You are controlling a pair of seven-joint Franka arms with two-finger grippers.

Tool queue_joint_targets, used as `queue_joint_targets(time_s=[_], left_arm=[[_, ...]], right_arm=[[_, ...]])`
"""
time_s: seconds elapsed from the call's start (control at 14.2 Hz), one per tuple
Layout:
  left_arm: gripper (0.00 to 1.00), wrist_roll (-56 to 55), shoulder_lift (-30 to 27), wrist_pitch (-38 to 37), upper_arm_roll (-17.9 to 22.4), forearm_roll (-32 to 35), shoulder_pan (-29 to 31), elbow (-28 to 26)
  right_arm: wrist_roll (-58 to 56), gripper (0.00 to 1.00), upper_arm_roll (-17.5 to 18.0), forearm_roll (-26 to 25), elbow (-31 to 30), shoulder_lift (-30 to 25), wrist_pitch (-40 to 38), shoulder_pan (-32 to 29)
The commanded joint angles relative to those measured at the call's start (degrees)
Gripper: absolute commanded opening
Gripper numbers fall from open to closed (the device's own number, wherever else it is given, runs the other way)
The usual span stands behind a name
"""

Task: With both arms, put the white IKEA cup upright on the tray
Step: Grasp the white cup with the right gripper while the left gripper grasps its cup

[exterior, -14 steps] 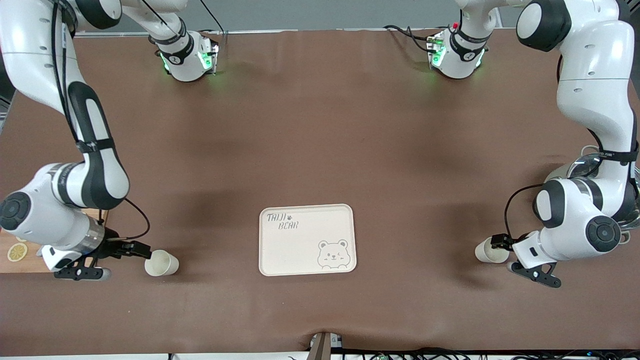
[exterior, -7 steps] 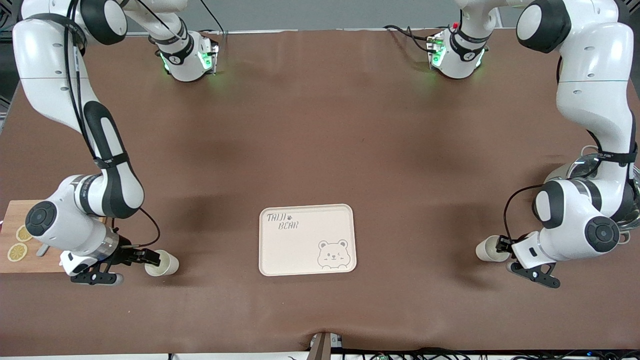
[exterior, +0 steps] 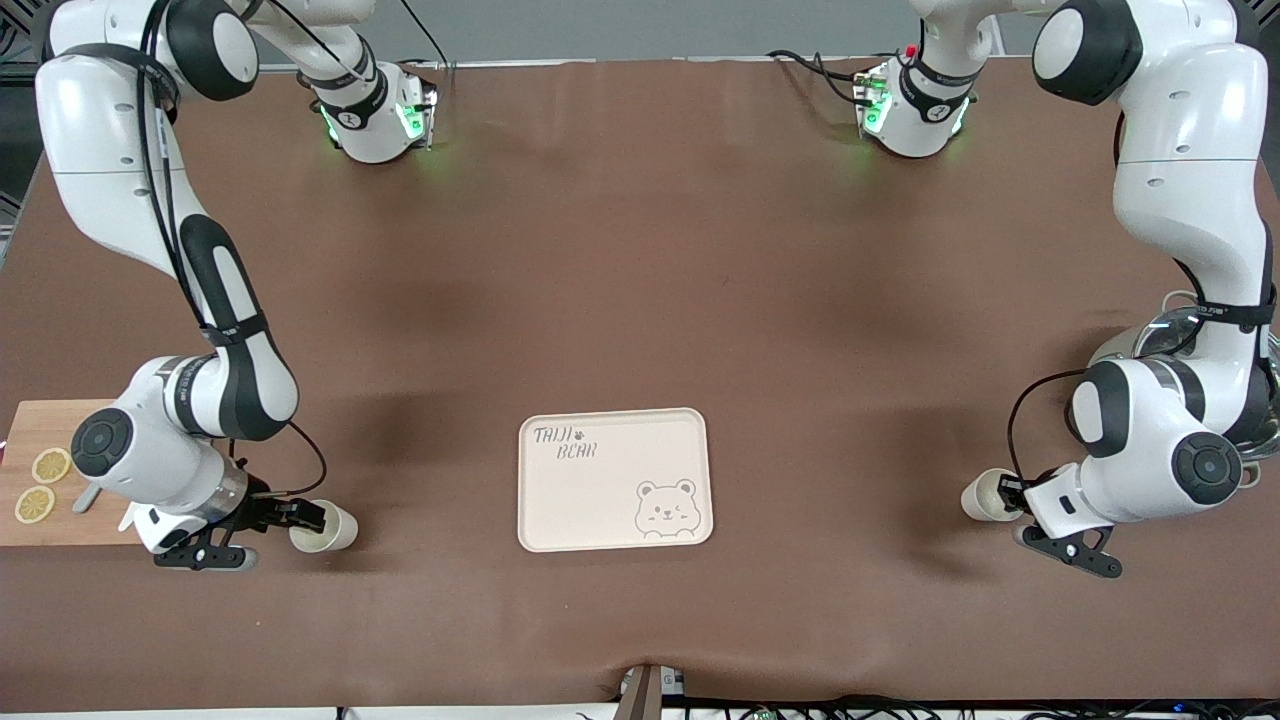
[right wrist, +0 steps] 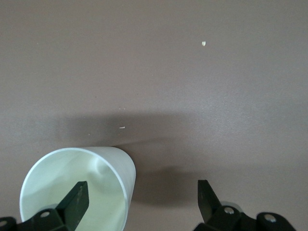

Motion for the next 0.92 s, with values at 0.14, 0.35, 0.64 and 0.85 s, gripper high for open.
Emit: queue_joint_targets(time_s=[0.14,0.35,0.64,0.85], left_arm=[[0.00,-0.49,-0.98,0.20,-0.68,-0.08,0.17,0.39],[0.00,-2.86,-1.60,-0.32,-0.68,-3.07,-0.79,0.48],[0.00,-12.42,-3.09,-2.78,-1.03,-3.07,-4.38,0.56],[0.00,-20.95,-3.71,-4.80,-1.03,-2.81,-8.25,0.65]], right_arm=[[0.26,1.00,-0.21,-1.07,1.40,0.92,-0.05,0.37],[0.26,1.00,-0.12,-1.07,1.40,0.92,-0.14,0.63],[0.70,0.65,-0.12,-0.90,1.40,0.92,-0.23,1.07],[0.79,0.31,-0.12,-0.98,1.40,0.92,-0.23,1.08]])
